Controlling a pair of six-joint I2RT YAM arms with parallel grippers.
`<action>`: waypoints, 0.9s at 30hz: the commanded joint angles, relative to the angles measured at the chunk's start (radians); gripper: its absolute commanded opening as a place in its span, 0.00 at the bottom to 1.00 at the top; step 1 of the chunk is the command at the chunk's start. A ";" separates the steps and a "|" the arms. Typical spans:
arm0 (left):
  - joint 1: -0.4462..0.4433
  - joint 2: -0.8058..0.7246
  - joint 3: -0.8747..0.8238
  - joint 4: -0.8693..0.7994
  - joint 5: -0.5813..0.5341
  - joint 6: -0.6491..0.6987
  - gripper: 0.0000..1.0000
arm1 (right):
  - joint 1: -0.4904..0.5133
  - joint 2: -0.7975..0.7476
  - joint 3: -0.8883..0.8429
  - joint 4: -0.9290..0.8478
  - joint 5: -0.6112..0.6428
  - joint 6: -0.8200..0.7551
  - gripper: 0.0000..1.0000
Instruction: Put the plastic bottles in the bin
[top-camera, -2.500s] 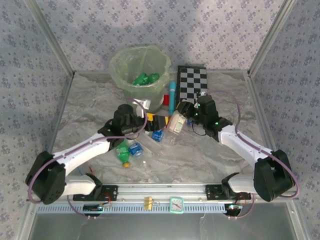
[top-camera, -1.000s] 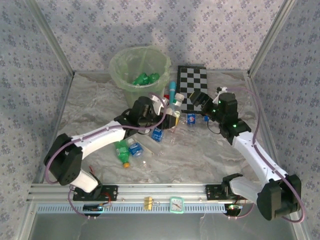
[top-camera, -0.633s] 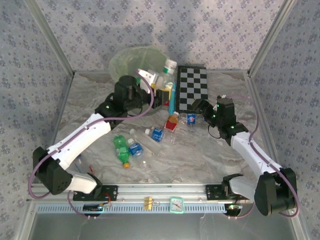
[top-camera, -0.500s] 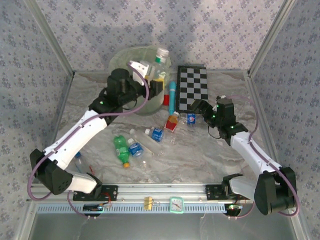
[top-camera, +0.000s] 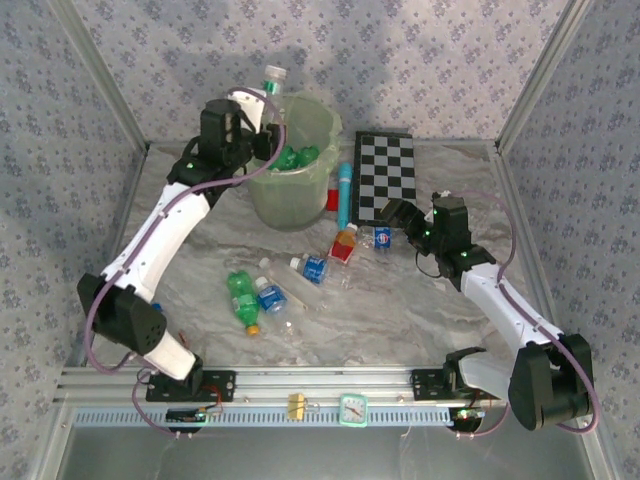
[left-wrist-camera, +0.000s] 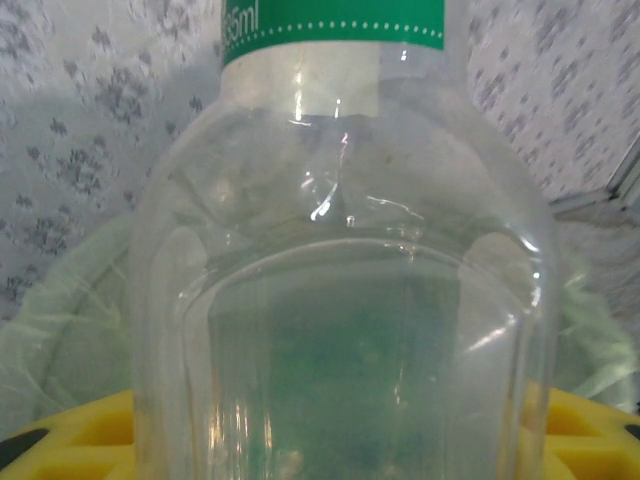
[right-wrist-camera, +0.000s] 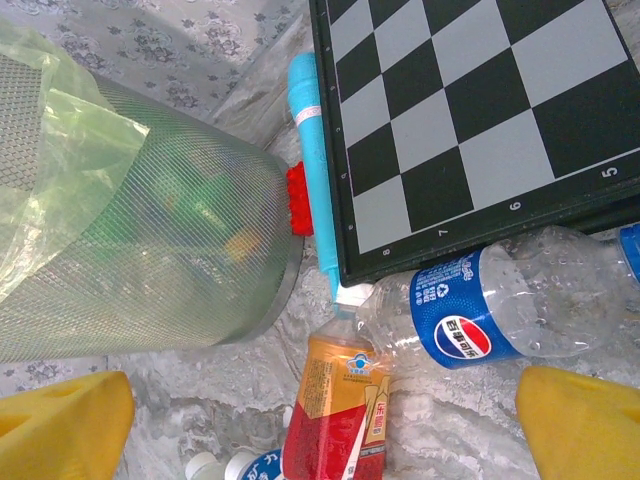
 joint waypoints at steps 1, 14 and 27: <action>-0.002 0.049 0.074 -0.081 -0.040 0.031 0.55 | -0.001 -0.007 0.001 -0.029 -0.023 -0.024 1.00; -0.009 0.210 0.218 -0.253 -0.039 0.002 0.74 | -0.007 -0.009 0.007 -0.060 -0.012 -0.023 1.00; -0.123 -0.051 0.002 -0.021 -0.091 0.038 0.98 | -0.016 0.049 -0.034 -0.046 0.070 0.135 1.00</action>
